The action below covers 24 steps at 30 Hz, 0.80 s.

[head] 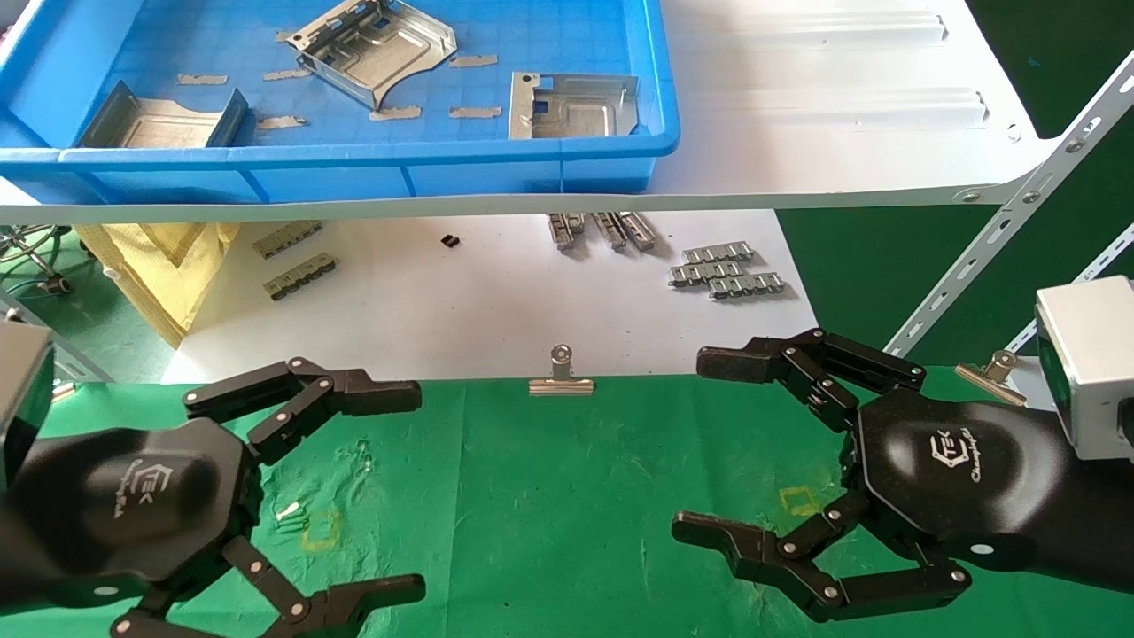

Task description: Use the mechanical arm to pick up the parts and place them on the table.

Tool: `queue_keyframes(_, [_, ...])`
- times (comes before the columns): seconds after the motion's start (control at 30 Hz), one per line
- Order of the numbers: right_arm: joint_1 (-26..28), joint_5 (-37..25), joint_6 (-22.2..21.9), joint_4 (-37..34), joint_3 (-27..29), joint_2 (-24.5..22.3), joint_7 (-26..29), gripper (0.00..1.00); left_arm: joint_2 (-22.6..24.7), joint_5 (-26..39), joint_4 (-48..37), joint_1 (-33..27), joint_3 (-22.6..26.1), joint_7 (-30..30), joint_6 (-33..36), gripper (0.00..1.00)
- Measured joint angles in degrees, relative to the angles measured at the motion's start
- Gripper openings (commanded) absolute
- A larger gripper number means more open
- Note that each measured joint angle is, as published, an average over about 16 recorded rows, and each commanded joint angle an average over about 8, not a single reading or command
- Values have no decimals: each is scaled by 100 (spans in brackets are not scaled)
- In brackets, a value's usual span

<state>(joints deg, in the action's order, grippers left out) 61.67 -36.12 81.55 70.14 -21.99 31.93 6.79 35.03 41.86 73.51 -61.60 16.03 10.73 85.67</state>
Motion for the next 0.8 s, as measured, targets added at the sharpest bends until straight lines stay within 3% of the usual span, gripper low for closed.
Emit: queue_keyframes(0.8, [0,0,0,0,0,0,0,100,0,0,0,0,0,0,0,100])
